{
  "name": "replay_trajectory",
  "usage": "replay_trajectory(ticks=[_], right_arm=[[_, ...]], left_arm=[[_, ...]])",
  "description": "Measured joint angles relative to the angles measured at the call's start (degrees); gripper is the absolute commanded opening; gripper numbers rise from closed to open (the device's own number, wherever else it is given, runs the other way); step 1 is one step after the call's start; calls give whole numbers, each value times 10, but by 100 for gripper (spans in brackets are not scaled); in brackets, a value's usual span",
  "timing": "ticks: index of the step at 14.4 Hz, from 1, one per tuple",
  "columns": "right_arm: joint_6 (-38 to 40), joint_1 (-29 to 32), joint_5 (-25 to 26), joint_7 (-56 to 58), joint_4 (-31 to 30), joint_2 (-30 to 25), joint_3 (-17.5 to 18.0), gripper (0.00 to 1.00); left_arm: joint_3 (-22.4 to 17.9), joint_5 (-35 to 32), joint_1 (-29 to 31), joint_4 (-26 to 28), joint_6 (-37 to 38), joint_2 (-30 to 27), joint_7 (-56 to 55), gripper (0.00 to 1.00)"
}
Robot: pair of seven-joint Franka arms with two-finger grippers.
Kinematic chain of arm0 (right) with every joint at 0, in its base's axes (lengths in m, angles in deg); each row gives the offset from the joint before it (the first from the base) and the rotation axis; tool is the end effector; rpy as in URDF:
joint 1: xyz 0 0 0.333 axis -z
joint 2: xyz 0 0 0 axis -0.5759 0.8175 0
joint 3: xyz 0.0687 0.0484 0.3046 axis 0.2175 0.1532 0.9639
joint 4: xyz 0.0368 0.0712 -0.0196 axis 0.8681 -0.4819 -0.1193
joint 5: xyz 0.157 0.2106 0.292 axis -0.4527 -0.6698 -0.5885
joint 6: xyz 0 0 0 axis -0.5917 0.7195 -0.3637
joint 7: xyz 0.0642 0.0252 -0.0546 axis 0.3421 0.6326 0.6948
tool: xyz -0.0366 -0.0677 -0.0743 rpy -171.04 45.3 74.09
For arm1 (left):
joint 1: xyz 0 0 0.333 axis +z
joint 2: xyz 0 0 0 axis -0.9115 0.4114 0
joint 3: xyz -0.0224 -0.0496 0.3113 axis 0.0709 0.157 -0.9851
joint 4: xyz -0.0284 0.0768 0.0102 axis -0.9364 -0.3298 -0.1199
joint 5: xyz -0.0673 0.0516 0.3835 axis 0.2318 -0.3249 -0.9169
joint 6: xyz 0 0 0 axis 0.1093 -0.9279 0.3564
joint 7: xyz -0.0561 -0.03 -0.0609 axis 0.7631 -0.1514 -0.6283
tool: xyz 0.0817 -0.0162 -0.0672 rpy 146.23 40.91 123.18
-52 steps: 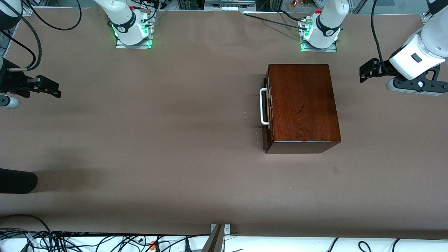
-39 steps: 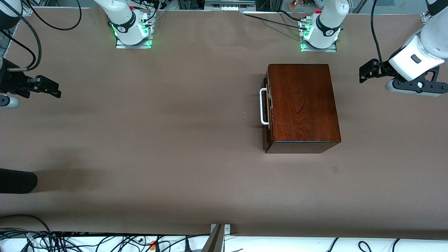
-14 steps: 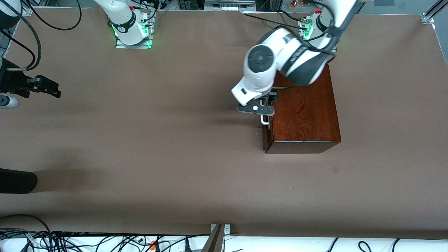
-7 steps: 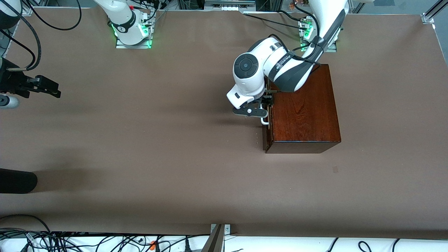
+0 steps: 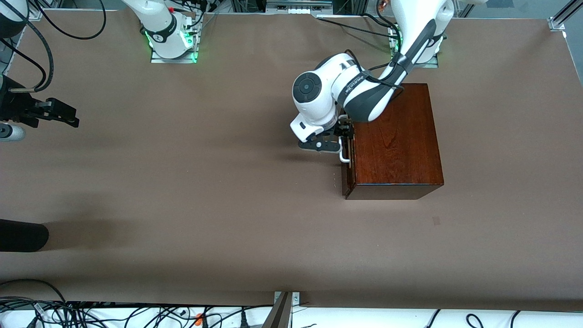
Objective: Open drawer, take yellow block, close drawer
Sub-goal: 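Pull the drawer open by its handle with the left gripper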
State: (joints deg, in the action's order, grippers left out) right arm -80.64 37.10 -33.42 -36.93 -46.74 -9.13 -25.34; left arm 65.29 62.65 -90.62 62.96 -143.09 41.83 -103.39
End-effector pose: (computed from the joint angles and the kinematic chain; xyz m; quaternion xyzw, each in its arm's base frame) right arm 0.5861 -0.0106 0.5899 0.9994 0.0139 -0.0277 0.0137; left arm 0.4896 -0.4339 0.2978 -0.9869 0.0757 0.0641 0.1270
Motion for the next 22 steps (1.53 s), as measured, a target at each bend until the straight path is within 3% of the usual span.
replay_trajectory(ticks=[22], right_arm=[[0,0,0,0,0,0,0,100]], left_arm=[[-7,-4,-50,-1,-132,18,-93,100]])
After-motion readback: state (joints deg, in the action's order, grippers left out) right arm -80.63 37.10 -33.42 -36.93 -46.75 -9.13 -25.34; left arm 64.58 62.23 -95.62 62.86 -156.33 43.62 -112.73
